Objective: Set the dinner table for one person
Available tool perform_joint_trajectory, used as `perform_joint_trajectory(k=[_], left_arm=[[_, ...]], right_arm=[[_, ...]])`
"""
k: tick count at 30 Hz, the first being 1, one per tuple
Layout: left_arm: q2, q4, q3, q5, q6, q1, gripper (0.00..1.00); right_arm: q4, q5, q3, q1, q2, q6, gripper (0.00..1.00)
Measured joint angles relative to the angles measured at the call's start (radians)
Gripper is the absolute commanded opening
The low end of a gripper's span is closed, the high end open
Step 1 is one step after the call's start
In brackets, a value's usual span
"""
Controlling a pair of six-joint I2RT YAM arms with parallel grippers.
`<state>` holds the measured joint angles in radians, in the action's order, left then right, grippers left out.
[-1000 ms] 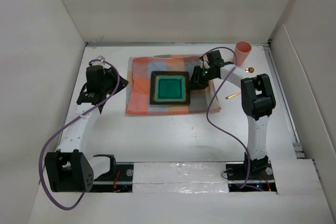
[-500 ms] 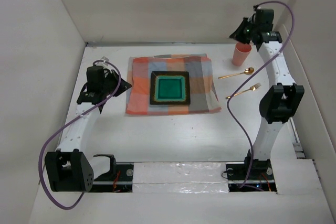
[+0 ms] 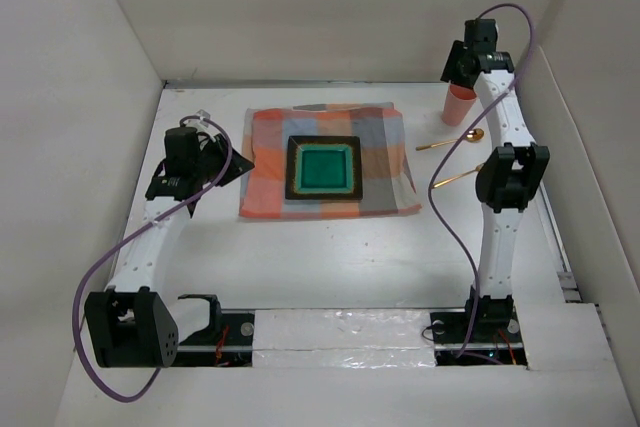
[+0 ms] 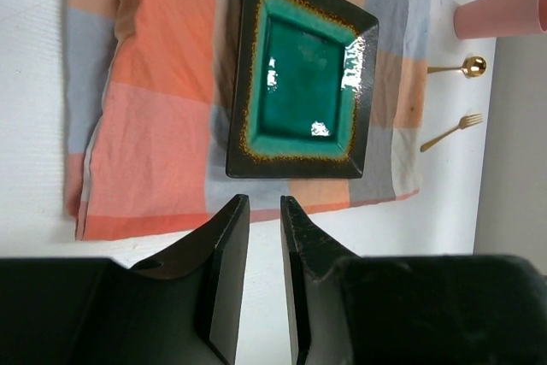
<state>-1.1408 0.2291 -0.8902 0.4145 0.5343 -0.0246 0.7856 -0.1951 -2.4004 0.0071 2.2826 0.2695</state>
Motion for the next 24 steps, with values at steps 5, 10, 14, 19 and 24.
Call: perform_joint_trajectory(k=[5, 10, 14, 19, 24], left_arm=[[-0.005, -0.005, 0.012, 0.019, -0.001, 0.0, 0.19], [-0.006, -0.003, 0.039, 0.029, -0.001, 0.0, 0.19], [-0.007, -0.003, 0.047, 0.031, 0.0, 0.0, 0.19], [-0.008, -0.004, 0.047, 0.031, 0.0, 0.0, 0.19], [-0.014, -0.004, 0.047, 0.031, 0.0, 0.0, 0.19]], right_arm=[[0.014, -0.031, 0.0, 0.0, 0.058, -0.068, 0.55], [0.008, -0.032, 0.002, -0.002, 0.069, -0.102, 0.4], [0.002, -0.025, 0.001, -0.004, 0.076, -0.113, 0.44], [-0.006, -0.003, -0.006, -0.006, 0.124, -0.117, 0.32], [-0.008, -0.018, -0.022, -0.004, 0.151, -0.124, 0.0]])
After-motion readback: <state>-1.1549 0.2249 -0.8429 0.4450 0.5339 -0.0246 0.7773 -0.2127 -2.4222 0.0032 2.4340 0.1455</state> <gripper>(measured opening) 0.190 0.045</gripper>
